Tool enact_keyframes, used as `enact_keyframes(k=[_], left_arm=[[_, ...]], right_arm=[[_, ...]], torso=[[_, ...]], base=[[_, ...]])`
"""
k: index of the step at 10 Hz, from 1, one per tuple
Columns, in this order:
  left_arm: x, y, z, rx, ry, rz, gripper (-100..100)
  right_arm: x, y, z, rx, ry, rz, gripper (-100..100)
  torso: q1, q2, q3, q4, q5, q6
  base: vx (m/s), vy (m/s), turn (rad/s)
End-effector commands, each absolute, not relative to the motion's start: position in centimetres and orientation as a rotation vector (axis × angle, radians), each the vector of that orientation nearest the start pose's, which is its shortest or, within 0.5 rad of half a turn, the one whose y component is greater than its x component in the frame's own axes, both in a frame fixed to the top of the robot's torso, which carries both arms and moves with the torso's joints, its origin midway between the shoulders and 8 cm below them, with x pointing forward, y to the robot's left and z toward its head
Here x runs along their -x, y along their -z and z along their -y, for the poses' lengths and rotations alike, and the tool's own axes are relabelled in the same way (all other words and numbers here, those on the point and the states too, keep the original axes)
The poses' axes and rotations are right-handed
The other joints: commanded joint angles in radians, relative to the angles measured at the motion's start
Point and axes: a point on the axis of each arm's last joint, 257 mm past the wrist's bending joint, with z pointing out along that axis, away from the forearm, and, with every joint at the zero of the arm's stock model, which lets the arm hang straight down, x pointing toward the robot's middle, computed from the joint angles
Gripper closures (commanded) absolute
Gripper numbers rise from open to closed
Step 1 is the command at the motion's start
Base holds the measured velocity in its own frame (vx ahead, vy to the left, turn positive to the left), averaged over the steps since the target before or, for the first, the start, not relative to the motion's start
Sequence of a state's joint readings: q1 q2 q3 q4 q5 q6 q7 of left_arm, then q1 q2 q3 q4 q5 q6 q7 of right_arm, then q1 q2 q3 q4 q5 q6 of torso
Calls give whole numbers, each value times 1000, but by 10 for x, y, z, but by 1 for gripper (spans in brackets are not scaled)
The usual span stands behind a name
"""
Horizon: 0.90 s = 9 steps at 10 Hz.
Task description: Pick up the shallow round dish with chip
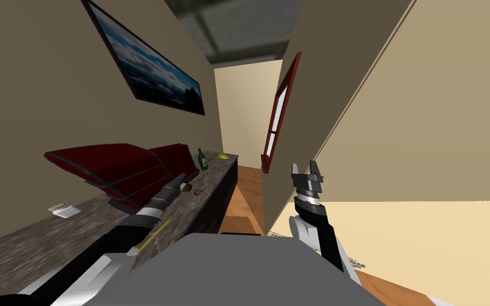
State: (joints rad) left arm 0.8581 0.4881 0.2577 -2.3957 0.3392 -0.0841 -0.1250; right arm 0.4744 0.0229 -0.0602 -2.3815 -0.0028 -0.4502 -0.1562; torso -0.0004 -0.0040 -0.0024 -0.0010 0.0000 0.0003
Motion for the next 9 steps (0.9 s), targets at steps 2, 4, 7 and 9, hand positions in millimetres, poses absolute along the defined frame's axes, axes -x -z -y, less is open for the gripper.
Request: enact_keyframes(k=[2,4,7,9], left_arm=[[-318,107,-389,904,834,-1351,-100],[-312,125,-398,938,783,-1420,-100],[-295,160,-415,1008,681,-1556,-100],[-273,189,-429,1066,593,-1675,-100]], right_arm=[[-327,-68,294,-659,-1415,-496,0],[-327,-68,294,-659,-1415,-496,0],[-327,-68,294,-659,-1415,-496,0],[-327,-68,294,-659,-1415,-496,0]], torso=[[0,-1,0,0,0,0],[0,-1,0,0,0,0],[0,-3,-2,-1,0,0],[0,-3,-2,-1,0,0]], base=[[72,-5,20],[69,-3,21],[100,-4,20],[121,-17,11]])
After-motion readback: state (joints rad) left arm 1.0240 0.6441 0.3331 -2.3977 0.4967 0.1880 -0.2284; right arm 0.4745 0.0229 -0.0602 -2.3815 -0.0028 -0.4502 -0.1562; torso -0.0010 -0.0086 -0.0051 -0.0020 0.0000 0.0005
